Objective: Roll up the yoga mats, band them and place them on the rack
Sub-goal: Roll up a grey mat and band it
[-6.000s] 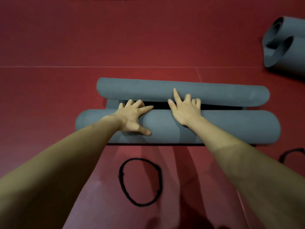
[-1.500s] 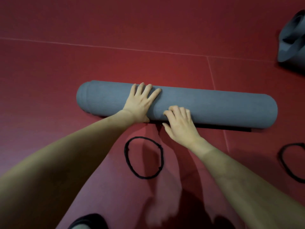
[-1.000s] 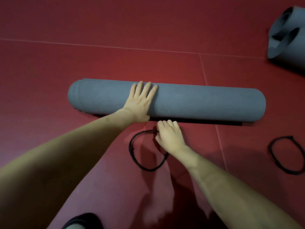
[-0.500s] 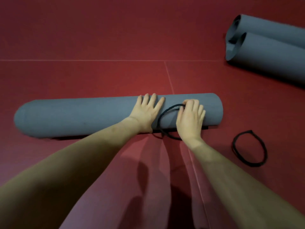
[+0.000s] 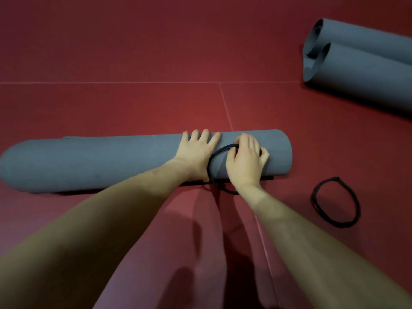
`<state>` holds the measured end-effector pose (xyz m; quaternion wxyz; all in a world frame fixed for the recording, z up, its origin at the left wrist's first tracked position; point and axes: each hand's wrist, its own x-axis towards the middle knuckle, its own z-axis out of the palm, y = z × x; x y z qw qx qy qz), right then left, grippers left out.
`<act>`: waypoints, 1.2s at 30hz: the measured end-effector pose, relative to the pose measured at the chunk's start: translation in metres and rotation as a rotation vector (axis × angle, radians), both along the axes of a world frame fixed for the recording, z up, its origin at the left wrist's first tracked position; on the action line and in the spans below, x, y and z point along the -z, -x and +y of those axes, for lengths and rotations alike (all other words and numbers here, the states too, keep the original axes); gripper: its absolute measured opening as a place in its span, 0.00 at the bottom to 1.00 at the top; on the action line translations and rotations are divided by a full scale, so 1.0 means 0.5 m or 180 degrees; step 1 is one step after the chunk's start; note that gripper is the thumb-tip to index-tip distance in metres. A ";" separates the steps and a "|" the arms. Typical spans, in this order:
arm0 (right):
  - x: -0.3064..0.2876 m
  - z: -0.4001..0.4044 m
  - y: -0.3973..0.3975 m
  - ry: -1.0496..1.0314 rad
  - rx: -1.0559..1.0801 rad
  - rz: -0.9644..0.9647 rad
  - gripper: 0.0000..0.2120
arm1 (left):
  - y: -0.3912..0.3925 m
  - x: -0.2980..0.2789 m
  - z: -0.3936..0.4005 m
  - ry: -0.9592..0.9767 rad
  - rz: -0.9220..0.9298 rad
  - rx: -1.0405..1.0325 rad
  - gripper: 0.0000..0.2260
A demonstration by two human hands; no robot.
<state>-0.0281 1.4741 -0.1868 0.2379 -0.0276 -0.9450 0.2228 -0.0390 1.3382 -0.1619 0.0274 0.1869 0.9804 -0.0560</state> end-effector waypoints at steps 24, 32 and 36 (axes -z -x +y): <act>-0.044 -0.138 0.009 0.0555 -0.0378 -0.0130 0.06 | -0.055 -0.010 -0.220 -0.0201 -0.0145 -0.0304 0.52; -0.059 -0.052 -0.001 0.1204 -0.0051 -0.0198 0.06 | -0.035 -0.007 -0.048 -0.0576 -0.0252 -0.0287 0.58; -0.074 0.009 0.012 0.2083 -0.0061 -0.0397 0.05 | -0.020 -0.011 -0.008 -0.1513 -0.0334 -0.0384 0.50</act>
